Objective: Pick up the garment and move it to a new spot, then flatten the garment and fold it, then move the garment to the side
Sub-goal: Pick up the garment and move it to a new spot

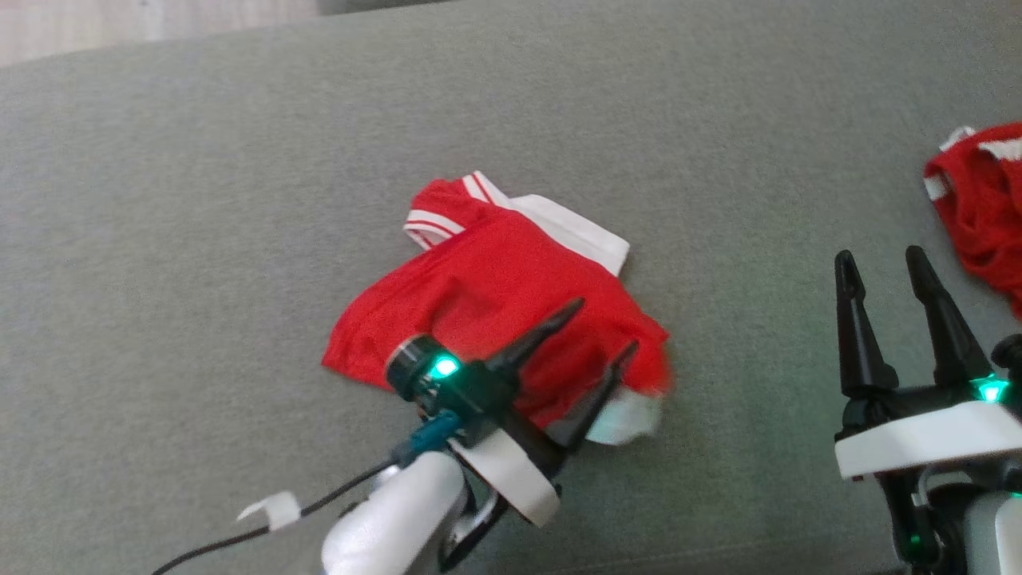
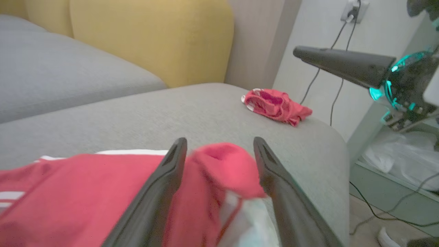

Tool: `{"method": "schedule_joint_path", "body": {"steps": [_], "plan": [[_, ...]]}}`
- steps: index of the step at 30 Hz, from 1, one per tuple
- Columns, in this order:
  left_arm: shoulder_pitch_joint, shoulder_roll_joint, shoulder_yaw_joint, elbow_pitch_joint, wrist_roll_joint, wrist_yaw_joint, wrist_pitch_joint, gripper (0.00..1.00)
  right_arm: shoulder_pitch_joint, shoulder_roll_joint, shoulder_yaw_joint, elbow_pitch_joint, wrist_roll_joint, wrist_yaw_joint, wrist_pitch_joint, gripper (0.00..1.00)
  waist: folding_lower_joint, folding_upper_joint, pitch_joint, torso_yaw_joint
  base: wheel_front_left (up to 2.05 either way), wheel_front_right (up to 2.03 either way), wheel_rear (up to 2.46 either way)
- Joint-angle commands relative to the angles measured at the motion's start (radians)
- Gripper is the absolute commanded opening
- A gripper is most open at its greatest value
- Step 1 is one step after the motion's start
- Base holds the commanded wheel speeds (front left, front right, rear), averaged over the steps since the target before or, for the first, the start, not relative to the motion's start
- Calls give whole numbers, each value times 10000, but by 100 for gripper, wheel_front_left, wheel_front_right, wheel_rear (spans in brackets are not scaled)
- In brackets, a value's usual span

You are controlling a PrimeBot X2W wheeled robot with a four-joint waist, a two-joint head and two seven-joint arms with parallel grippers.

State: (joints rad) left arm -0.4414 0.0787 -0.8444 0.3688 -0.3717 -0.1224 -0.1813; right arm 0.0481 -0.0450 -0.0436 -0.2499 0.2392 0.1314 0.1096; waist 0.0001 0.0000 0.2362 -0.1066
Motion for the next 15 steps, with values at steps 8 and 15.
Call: {"method": "schedule_joint_path", "body": {"steps": [8,15], "plan": [[296,1042,2053,-1079,-61,1354,-729,100,-102,-53,90,-459,-139,-7,165,100,-1,0,-815,994,0,0,0],[1015,2222,3922,-1273,-489,2262,-793,100,148,-53,54,-559,-224,-7,401,100,-1,0,-1168,1527,0,0,0]]}}
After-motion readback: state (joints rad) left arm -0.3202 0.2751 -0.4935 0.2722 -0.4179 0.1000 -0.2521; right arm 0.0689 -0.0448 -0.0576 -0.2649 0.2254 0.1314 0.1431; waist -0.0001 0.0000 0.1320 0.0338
